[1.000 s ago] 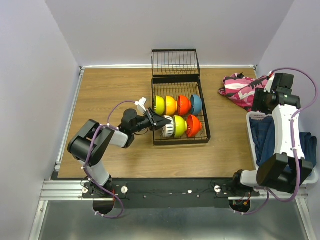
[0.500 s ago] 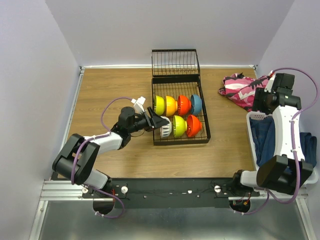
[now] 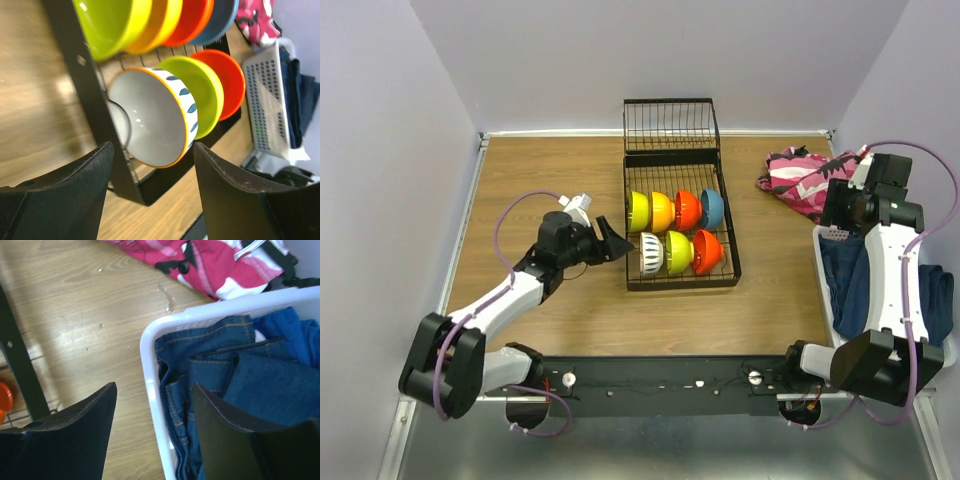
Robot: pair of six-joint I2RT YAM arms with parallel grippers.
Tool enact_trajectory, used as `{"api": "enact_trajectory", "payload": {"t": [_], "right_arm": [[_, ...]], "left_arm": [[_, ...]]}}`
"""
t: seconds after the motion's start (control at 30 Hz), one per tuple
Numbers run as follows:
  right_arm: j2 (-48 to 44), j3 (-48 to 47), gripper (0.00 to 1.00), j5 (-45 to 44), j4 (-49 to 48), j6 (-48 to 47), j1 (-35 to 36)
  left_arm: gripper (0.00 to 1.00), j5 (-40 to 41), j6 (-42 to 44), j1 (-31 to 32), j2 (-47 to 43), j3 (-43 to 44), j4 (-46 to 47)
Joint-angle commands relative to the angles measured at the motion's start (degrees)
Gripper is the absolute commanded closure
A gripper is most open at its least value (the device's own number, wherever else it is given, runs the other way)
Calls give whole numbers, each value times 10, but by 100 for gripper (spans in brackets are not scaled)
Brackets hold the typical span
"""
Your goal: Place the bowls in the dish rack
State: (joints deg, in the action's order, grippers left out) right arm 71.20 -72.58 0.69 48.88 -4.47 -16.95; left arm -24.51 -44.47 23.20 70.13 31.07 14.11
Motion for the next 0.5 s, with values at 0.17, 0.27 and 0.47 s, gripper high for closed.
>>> {"api": "enact_trajectory", "payload": {"t": [0.17, 0.27, 0.47], "right_arm": [[-64, 46, 21, 67, -5, 13, -3], [-88, 59, 9, 76, -5, 10, -4], [-124, 60, 0, 91, 22, -2, -3]], "left_arm": [[25, 19, 148, -29, -90, 50, -139], [3, 24, 203, -29, -102, 72, -184], [1, 41, 344, -31, -108, 115, -241]]}}
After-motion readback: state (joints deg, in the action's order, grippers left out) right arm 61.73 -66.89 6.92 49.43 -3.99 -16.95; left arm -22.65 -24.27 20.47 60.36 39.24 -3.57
